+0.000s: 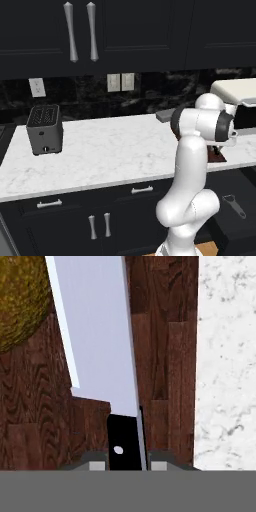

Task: Place the appropriate cutting tool for cutting the avocado skin on the cutting board.

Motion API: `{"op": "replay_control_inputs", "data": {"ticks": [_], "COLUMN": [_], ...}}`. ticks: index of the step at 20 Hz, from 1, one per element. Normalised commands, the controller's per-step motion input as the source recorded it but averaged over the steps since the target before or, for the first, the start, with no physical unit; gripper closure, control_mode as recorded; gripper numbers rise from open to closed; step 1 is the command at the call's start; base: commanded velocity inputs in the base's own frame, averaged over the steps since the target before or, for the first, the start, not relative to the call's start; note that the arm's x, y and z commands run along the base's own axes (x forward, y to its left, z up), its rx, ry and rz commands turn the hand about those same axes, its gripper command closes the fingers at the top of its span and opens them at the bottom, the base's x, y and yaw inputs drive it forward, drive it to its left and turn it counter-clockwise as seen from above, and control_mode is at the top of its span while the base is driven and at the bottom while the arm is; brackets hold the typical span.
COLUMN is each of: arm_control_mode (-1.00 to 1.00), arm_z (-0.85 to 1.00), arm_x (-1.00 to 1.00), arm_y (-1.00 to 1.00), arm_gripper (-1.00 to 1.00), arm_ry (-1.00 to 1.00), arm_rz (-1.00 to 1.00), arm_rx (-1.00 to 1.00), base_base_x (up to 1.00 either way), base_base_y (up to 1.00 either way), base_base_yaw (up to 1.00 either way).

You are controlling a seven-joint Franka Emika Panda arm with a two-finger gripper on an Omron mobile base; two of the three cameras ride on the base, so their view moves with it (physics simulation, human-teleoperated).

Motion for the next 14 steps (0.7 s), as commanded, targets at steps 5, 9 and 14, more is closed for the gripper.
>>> {"op": "replay_control_inputs", "data": {"ticks": [5, 9, 14], "arm_control_mode": [-1.00, -1.00, -1.00], "arm_z": [-0.36, -0.21, 0.23], "arm_x": [0.28, -0.07, -0.33], "arm_y": [0.06, 0.45, 0.40], "arm_gripper": [1.00, -1.00, -1.00], "arm_ry": [0.00, -0.01, -0.08], "arm_rz": [0.00, 0.00, 0.00], "arm_rx": [0.02, 0.00, 0.00], "base_base_x": [0.00, 0.00, 0.00], "base_base_y": [0.00, 0.00, 0.00], "base_base_yaw": [0.00, 0.00, 0.00]}}
